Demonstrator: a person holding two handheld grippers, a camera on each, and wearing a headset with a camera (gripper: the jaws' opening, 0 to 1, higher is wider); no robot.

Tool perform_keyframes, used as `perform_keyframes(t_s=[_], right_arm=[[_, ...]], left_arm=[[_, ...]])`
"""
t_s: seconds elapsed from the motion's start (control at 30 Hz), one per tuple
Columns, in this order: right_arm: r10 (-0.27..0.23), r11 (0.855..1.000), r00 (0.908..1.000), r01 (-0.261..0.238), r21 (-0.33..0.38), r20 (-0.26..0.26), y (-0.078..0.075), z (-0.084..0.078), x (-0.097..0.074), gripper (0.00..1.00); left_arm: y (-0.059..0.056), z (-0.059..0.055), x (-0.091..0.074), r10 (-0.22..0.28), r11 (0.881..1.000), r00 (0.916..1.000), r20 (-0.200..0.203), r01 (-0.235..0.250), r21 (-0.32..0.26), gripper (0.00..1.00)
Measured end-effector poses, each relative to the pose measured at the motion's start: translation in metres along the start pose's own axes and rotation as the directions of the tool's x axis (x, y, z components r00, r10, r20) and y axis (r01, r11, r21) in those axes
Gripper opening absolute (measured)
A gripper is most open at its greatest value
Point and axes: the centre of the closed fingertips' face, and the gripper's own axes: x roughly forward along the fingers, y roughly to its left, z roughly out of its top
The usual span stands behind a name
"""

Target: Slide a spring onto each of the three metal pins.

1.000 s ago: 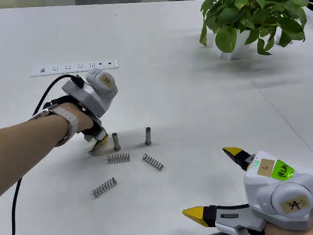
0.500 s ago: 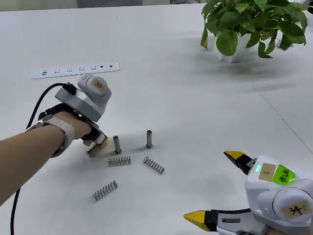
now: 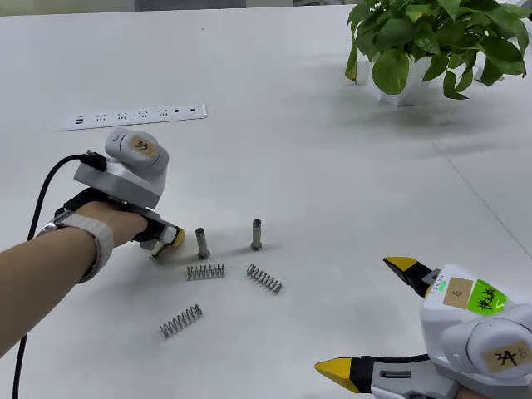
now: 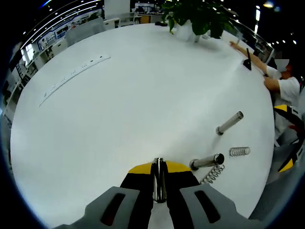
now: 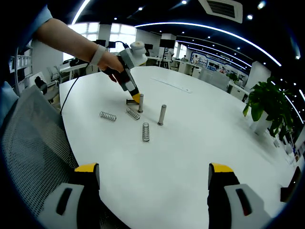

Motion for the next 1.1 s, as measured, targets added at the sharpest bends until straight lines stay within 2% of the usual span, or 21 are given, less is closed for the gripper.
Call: perform_keyframes(t_s=[0.07, 0.13, 0.23, 0.3, 0.47, 0.8, 0.93, 1.1], right_arm=[[0.0, 1.0, 1.0, 0.0, 0.002, -0.001, 0.0, 0.0, 0.0, 0.96], [-0.001, 1.0, 1.0, 0.001, 0.002, 0.001, -0.001, 0.0, 0.0, 0.96], [-0.001, 1.0, 1.0, 0.001, 0.001, 0.0, -0.001, 0.0, 0.0, 0.96], [0.0, 1.0, 1.0, 0.0, 0.0, -0.001, -0.001, 0.0, 0.0, 0.96], [0.006, 1.0, 1.0, -0.006, -0.004, -0.002, 0.001, 0.0, 0.0, 0.96], [0.006, 1.0, 1.0, -0.006, -0.004, -0.003, 0.001, -0.001, 0.0, 0.96], [0.007, 1.0, 1.0, -0.007, -0.002, -0.002, 0.001, -0.001, 0.0, 0.96], [0.009, 1.0, 0.9999, -0.009, -0.004, -0.005, 0.002, -0.001, 0.0, 0.96]], left_arm=[[-0.002, 0.0, -0.001, -0.006, 1.0, 0.9998, 0.016, 0.006, -0.014, 0.08], [0.0, -0.001, -0.001, -0.022, 0.999, 0.9996, 0.016, 0.022, -0.028, 0.08], [-0.002, -0.005, -0.004, -0.02, 1.0, 0.9996, 0.018, 0.02, -0.016, 0.08], [-0.002, -0.003, -0.008, -0.027, 0.999, 0.9988, 0.042, 0.029, -0.032, 0.08], [0.002, -0.001, -0.013, -0.027, 0.999, 0.9973, 0.068, 0.029, -0.028, 0.08], [0.003, 0.003, -0.032, -0.026, 0.999, 0.9884, 0.149, 0.029, -0.018, 0.08], [-0.002, 0.001, -0.043, -0.021, 1.0, 0.9839, 0.178, 0.024, -0.011, 0.08], [0.005, -0.002, -0.05, -0.013, 1.0, 0.9788, 0.204, 0.016, -0.012, 0.08]])
